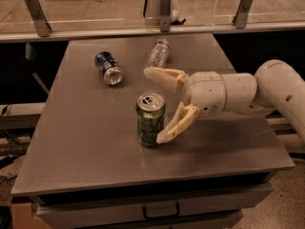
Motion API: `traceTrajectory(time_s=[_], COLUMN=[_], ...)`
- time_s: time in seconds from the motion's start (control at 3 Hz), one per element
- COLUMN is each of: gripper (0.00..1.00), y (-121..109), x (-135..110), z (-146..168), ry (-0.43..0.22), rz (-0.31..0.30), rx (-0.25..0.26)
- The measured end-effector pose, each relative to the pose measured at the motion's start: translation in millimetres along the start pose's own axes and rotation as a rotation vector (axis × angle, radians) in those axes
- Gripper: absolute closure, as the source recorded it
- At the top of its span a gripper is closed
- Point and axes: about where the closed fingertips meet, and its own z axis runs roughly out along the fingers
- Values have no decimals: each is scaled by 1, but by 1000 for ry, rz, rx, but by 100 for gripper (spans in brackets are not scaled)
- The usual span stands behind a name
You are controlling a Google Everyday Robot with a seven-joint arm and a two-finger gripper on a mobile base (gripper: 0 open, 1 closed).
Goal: Place green can upright
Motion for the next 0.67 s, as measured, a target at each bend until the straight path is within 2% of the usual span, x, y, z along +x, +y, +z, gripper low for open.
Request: traceTrajectory(time_s=[0.33, 0.67], gripper=[0, 0], y=[1, 0], x=[-8, -39], z=[-21, -68], ry=[39, 127], rz=[-17, -47], rx=[39, 140])
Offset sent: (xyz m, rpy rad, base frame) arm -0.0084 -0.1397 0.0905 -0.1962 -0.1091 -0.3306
